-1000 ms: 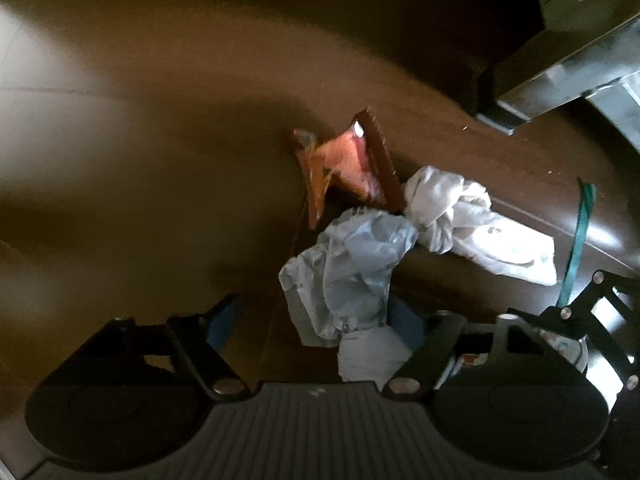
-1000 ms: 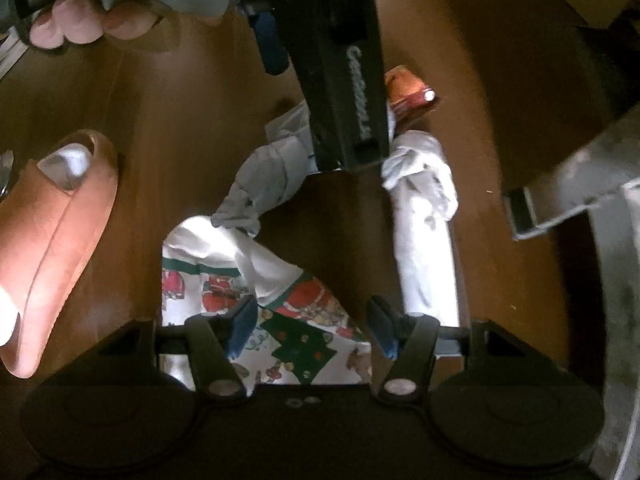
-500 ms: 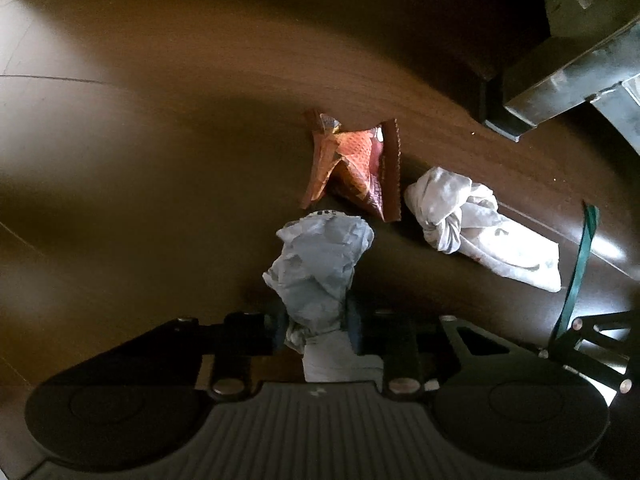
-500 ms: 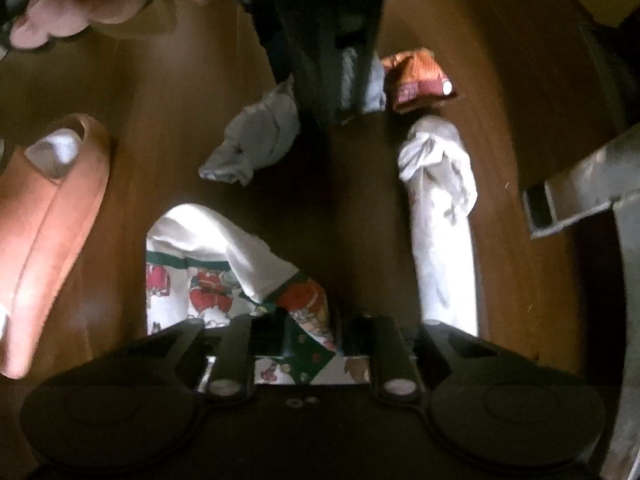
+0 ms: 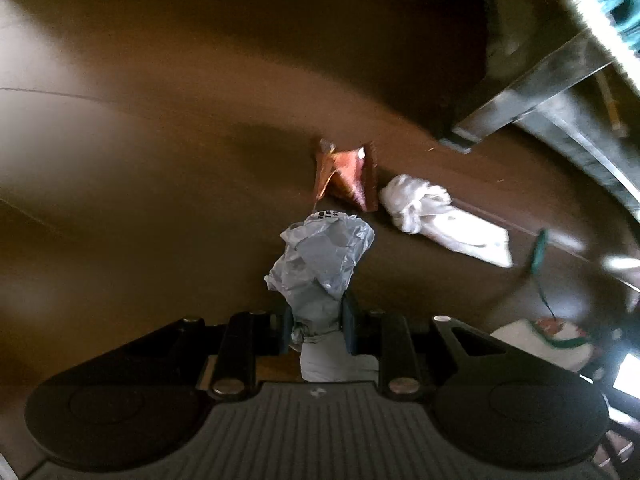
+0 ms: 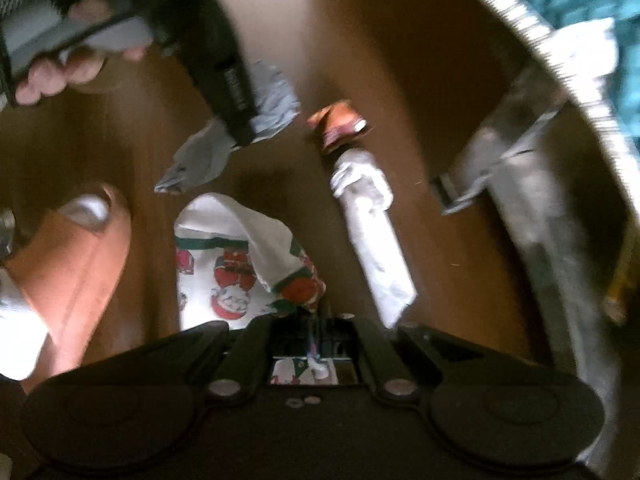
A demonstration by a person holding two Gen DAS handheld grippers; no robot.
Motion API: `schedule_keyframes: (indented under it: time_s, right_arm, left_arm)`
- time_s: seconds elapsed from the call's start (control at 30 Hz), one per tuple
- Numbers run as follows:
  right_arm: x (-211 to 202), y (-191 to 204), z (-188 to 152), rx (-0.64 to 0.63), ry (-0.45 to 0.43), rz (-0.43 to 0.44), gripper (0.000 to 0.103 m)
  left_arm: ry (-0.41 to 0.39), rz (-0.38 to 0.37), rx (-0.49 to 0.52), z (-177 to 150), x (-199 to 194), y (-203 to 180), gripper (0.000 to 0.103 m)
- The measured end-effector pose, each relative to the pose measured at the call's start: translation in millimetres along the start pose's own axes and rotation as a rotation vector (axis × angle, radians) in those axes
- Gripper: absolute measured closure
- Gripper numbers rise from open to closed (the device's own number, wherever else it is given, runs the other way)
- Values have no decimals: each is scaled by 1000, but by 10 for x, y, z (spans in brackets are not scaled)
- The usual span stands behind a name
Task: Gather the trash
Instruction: 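Lift the grey paper and Christmas-print bag up to the wastebasket with both tools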
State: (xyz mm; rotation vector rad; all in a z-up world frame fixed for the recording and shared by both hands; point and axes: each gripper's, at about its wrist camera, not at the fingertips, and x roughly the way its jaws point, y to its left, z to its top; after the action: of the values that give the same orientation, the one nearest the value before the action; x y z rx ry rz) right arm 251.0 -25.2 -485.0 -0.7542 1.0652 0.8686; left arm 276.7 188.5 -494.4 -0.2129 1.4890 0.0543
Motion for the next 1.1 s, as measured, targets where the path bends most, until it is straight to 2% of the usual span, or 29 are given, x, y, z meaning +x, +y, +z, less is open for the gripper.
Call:
schedule_keyframes:
  time_s: [0.13, 0.5, 0.7, 0.9, 1.0, 1.1]
  right_arm:
    - [-562, 10, -50, 61, -71, -54, 102]
    - [-2081, 81, -2, 209, -253, -188, 102]
    - [-2928, 190, -69, 276, -354, -238, 102]
    - [-3652, 294, -209, 257, -437, -305, 102]
    - [-3949, 281, -262, 244, -490, -353, 102]
    - [-4306, 271, -265, 214, -541, -414, 103]
  left_arm:
    - [-45, -27, 43, 17, -494, -39, 80]
    - [-291, -23, 119, 114, -2390, -386, 79]
    - [-413, -48, 143, -80, -3388, -719, 79]
    - [-516, -81, 161, -369, -4180, -997, 79]
    - [-535, -123, 178, -452, -4476, -1141, 79]
    - [-581, -130, 212, -509, -4753, -1342, 79]
